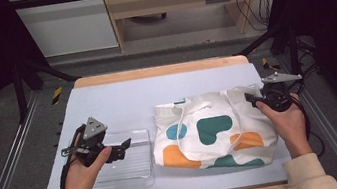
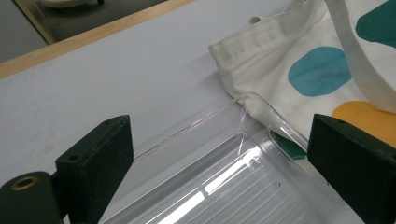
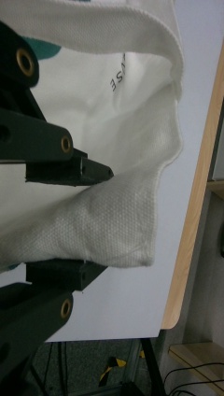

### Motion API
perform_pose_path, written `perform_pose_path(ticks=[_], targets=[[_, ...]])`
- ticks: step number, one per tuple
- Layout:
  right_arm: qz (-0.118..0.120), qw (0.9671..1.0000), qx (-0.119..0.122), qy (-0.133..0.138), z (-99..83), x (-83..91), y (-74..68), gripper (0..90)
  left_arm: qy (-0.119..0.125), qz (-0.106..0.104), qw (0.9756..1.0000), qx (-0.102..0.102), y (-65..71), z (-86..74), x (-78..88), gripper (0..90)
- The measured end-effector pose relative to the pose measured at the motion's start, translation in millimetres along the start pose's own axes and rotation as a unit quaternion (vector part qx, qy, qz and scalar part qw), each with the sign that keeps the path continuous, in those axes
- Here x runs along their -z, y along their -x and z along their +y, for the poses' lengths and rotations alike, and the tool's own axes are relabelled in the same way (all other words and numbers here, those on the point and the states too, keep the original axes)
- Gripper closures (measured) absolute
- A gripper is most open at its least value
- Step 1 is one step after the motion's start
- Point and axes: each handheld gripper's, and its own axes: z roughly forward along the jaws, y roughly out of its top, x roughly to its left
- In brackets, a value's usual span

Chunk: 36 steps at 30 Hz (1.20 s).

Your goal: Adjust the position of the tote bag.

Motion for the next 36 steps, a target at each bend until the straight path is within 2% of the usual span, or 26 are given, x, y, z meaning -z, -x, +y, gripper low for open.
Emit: perform_pose_path(ticks=[5,11,24,27,29,33,34,36], targets=[[0.007,0.9999,0.009,0.012,-2.0,7.6,-8.2,74.1,-0.001,0.000,1.0000,-0.003,0.2,0.6,1.5,7.0],[0.016,0.9992,0.012,0.034,-6.8,19.9,-21.3,78.4,0.000,0.000,1.0000,-0.003,1.5,1.0,1.0,7.0],[0.044,0.9961,0.024,0.073,-21.5,53.6,-50.3,80.0,-0.008,-0.008,0.9997,-0.020,13.8,4.0,-4.5,7.0],[0.047,0.9957,0.028,0.075,-24.9,57.6,-53.4,80.0,-0.008,-0.008,0.9996,-0.025,15.0,5.5,-4.8,7.0],[0.051,0.9950,0.032,0.080,-30.3,63.2,-57.6,80.0,-0.014,-0.008,0.9993,-0.034,17.5,8.7,-6.7,7.0],[0.055,0.9940,0.032,0.089,-36.9,68.0,-60.9,80.1,-0.014,-0.014,0.9989,-0.042,19.8,13.8,-9.6,7.0],[0.058,0.9934,0.035,0.093,-42.8,70.8,-62.3,80.1,-0.014,-0.018,0.9985,-0.049,20.5,17.5,-11.5,6.9],[0.061,0.9929,0.034,0.097,-48.7,72.9,-62.7,80.1,-0.011,-0.024,0.9986,-0.046,21.3,20.5,-15.5,6.9]])
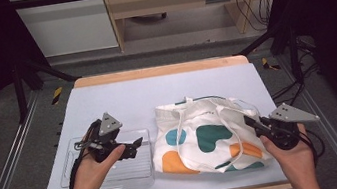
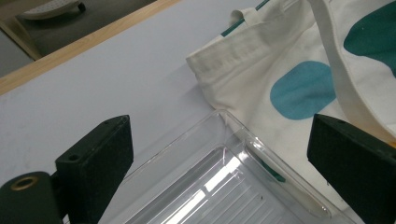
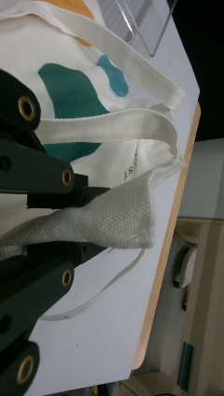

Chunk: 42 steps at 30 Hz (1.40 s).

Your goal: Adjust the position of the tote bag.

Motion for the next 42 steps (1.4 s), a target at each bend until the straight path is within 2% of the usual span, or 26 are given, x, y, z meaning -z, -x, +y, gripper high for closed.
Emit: perform_pose_path(ticks=[7,14,19,24,31,34,39,42], targets=[[0.007,1.0000,-0.001,0.005,-13.8,7.2,-3.1,80.2,-0.007,-0.018,0.9998,-0.003,3.3,8.5,-14.1,7.4],[0.018,0.9998,-0.001,0.002,-30.8,14.5,-6.5,80.2,-0.013,-0.033,0.9991,-0.022,12.5,25.2,-25.8,7.5],[0.023,0.9997,0.000,-0.002,-41.0,18.7,-7.9,80.3,-0.021,-0.039,0.9981,-0.043,17.2,38.9,-34.6,7.8],[0.023,0.9997,0.001,-0.004,-45.7,21.0,-8.9,80.3,-0.026,-0.046,0.9968,-0.059,21.4,50.3,-41.0,8.2],[0.022,0.9997,-0.001,-0.006,-50.1,21.8,-8.9,80.2,-0.018,-0.056,0.9958,-0.071,30.0,65.6,-48.3,9.5],[0.022,0.9997,0.000,-0.008,-51.2,22.1,-8.3,80.2,-0.020,-0.065,0.9943,-0.082,34.9,73.0,-53.2,9.7],[0.021,0.9997,-0.002,-0.010,-53.6,23.1,-7.3,80.2,-0.014,-0.079,0.9927,-0.090,44.3,84.0,-63.1,10.4],[0.021,0.9997,-0.003,-0.012,-54.2,23.7,-7.2,80.2,-0.014,-0.088,0.9914,-0.095,48.3,90.3,-74.7,10.7]])
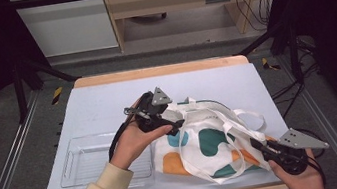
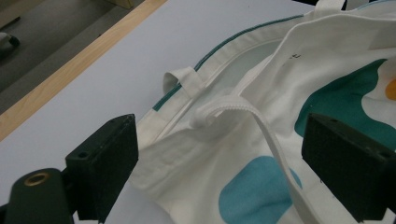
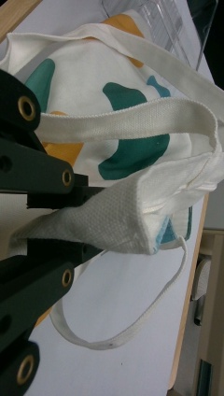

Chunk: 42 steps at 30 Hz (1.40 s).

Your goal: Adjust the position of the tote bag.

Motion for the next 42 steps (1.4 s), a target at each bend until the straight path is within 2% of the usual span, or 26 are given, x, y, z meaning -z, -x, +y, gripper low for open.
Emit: perform_pose_path(ticks=[5,12,14,15,17,18,22,28,32,33,36,38,42], targets=[[0.001,1.0000,0.000,0.000,-1.3,0.5,0.1,80.2,0.001,-0.020,0.9998,-0.004,1.1,7.3,-14.3,11.1],[0.002,1.0000,0.001,-0.001,-1.9,1.6,0.3,80.2,-0.005,-0.032,0.9994,-0.014,5.1,14.0,-32.2,12.1],[0.003,1.0000,0.001,-0.001,-2.2,2.5,-0.1,80.2,-0.017,-0.039,0.9990,-0.013,4.5,14.5,-41.3,14.2],[0.003,1.0000,0.001,-0.001,-2.2,2.5,-0.1,80.2,-0.017,-0.039,0.9990,-0.013,4.5,14.5,-41.3,16.4],[0.003,1.0000,0.003,-0.003,-3.0,3.9,-0.4,80.2,-0.034,-0.040,0.9985,-0.013,4.0,13.6,-48.0,21.7],[0.004,1.0000,0.005,-0.003,-3.2,4.6,-0.6,80.2,-0.039,-0.043,0.9982,-0.015,4.7,13.0,-49.5,28.5],[0.006,1.0000,0.005,-0.004,-4.2,6.0,-0.3,80.2,-0.064,-0.039,0.9971,-0.015,7.6,11.1,-53.5,41.7],[0.005,0.9999,0.007,-0.009,-5.0,7.6,-1.4,80.2,-0.073,-0.039,0.9965,-0.015,12.3,7.1,-50.1,60.7],[0.006,0.9999,0.008,-0.010,-5.2,8.9,-1.5,80.1,-0.066,-0.041,0.9970,-0.002,12.5,3.2,-44.8,71.0],[0.006,0.9999,0.010,-0.008,-5.3,9.3,-1.3,80.1,-0.056,-0.041,0.9975,0.007,13.0,0.2,-40.2,72.8],[0.008,0.9999,0.010,-0.009,-5.7,11.6,-1.9,80.1,-0.046,-0.044,0.9978,0.016,15.9,-3.9,-34.0,75.8],[0.007,0.9998,0.012,-0.011,-6.0,12.2,-2.1,80.1,-0.043,-0.044,0.9980,0.016,17.2,-4.9,-31.7,77.0],[0.010,0.9997,0.014,-0.016,-8.3,18.4,-3.6,80.0,-0.028,-0.043,0.9986,0.010,28.2,-12.5,-17.5,78.7]])
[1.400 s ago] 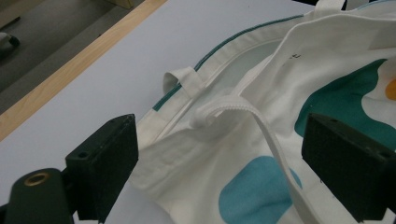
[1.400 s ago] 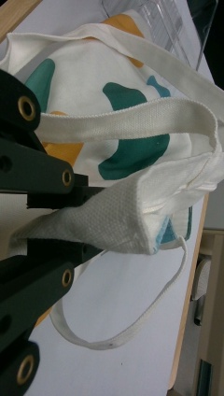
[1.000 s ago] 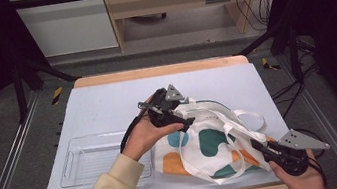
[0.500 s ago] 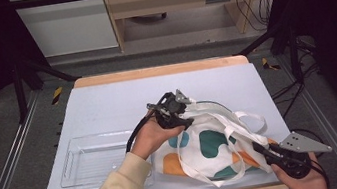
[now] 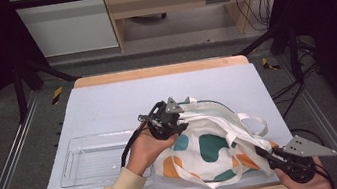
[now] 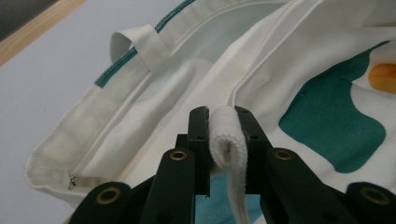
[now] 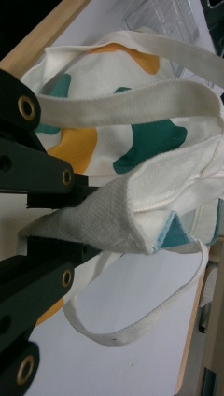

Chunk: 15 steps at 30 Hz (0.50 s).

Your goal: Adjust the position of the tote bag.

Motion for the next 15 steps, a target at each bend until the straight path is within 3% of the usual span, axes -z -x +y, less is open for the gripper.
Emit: perform_pose_path(ticks=[10,15], targets=[[0.007,0.9999,0.012,-0.002,-4.8,16.7,-9.7,79.6,0.034,-0.001,0.9994,-0.006,31.4,-33.9,25.9,79.7],[0.006,0.9998,0.017,-0.006,-7.4,22.4,-11.7,78.4,0.042,-0.006,0.9991,-0.004,42.8,-47.6,30.2,79.7]])
